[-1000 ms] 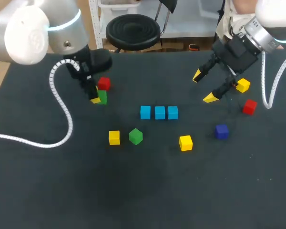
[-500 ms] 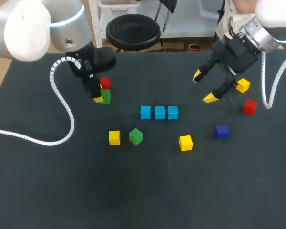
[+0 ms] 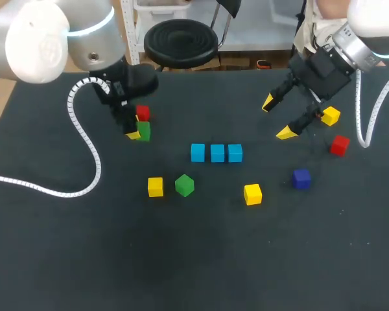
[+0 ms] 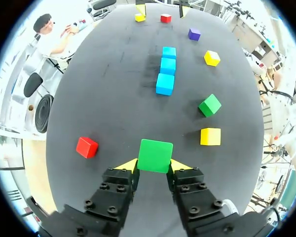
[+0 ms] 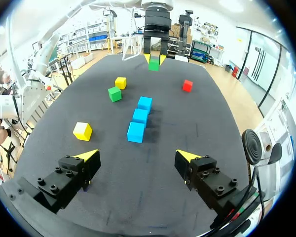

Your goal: Place the blue cubes, place green cubes on the blue cubes, place the yellow cubes on the green cubes, then place the red cubes on the yellow cubes, and place purple cube on the red cubes.

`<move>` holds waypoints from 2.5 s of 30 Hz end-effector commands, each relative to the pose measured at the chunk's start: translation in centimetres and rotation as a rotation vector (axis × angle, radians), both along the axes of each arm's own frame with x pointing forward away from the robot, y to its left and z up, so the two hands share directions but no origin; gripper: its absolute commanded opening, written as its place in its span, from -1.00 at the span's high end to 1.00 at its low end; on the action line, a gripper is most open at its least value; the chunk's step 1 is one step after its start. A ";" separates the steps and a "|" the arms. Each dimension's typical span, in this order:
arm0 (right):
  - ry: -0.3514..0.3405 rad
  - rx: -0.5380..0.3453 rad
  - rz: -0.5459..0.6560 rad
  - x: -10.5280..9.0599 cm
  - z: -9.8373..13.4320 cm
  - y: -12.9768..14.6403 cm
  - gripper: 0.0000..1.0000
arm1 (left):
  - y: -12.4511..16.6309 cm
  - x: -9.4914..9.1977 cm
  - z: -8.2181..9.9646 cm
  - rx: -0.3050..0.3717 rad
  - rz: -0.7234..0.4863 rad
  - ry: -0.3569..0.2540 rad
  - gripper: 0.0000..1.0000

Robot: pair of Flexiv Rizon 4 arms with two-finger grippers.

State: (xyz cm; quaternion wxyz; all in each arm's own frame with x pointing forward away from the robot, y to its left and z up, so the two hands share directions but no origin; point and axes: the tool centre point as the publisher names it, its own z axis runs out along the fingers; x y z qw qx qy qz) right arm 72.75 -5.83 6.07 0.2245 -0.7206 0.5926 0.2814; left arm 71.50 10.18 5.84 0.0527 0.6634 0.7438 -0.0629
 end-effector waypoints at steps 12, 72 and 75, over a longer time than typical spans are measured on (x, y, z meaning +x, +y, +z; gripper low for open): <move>-0.001 0.001 0.000 0.0 0.0 0.0 -1.00 | -2.7 -2.2 2.0 0.012 0.045 -0.008 1.00; -0.001 0.001 0.000 0.0 0.0 0.0 -1.00 | -8.4 -3.9 1.0 -0.040 0.036 0.079 1.00; -0.001 0.001 0.000 0.0 0.0 0.0 -1.00 | -8.4 -3.9 1.0 -0.040 0.036 0.079 1.00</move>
